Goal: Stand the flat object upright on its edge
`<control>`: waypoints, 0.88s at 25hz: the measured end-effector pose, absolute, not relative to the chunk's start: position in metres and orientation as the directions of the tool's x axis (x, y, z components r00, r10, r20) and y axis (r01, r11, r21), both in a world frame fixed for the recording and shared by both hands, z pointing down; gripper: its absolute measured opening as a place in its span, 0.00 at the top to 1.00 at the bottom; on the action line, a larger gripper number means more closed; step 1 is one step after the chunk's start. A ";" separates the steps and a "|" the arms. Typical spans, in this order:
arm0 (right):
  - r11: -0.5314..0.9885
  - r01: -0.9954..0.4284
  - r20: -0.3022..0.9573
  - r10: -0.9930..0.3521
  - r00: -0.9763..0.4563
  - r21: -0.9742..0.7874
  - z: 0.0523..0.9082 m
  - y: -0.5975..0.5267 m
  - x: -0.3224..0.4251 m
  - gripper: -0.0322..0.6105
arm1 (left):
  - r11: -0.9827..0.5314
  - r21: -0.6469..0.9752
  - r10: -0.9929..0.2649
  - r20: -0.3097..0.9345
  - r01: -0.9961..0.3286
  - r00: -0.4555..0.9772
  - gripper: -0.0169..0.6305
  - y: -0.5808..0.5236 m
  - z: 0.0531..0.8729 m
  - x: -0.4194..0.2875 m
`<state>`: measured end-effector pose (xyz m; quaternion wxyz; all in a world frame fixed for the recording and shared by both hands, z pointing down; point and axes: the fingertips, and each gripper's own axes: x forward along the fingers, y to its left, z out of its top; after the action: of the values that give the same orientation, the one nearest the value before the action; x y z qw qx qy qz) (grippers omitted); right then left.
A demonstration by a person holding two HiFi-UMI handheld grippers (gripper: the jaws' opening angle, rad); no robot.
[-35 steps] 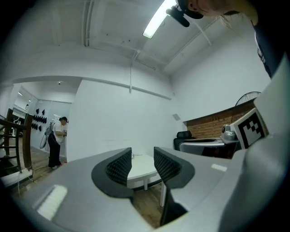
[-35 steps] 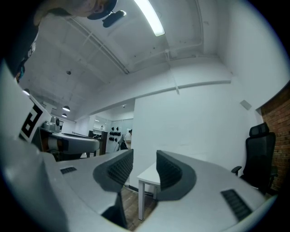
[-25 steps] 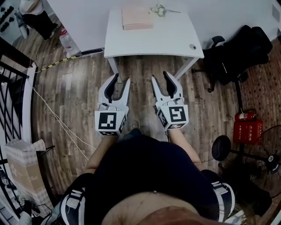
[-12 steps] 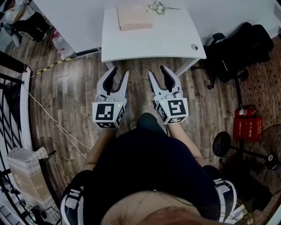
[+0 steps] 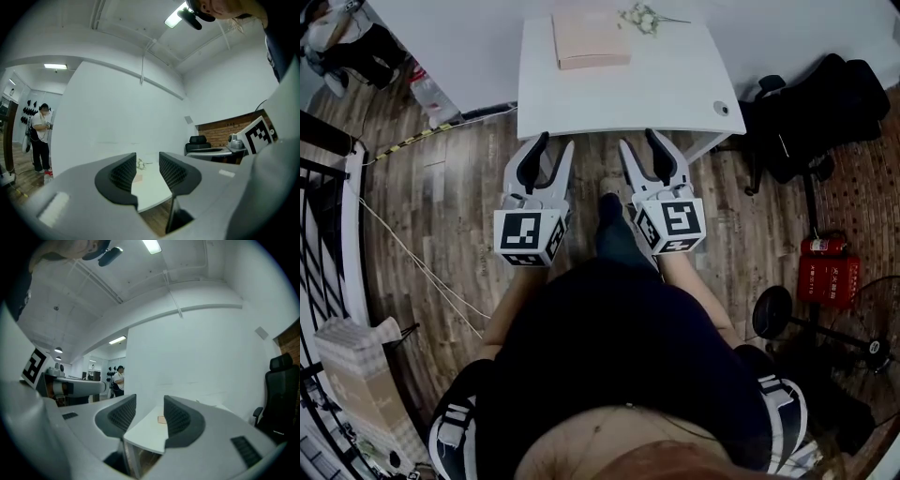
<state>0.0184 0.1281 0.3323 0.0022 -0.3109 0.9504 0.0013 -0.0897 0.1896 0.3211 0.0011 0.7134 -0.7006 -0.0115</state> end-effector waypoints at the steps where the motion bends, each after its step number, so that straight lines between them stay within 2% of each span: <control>1: 0.808 -0.590 -0.010 -0.590 -0.808 0.005 0.331 0.122 0.015 0.68 | -0.015 0.017 -1.000 -0.019 -1.000 0.015 0.73 0.184 0.320 -0.094; 8: 0.822 -0.570 -0.025 -0.569 -0.822 0.022 0.329 0.069 -0.010 0.68 | 0.006 0.003 -0.999 -0.045 -1.000 -0.006 0.73 0.131 0.317 -0.116; 22: 0.861 -0.509 0.029 -0.509 -0.860 0.018 0.335 -0.094 -0.071 0.68 | 0.084 0.040 -0.995 -0.048 -0.996 -0.086 0.73 -0.022 0.316 -0.172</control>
<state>-0.0707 -0.0943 0.3349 -0.0165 -0.2640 0.9644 0.0050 -0.1721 -0.0223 0.3158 -0.0042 0.6759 -0.7364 -0.0310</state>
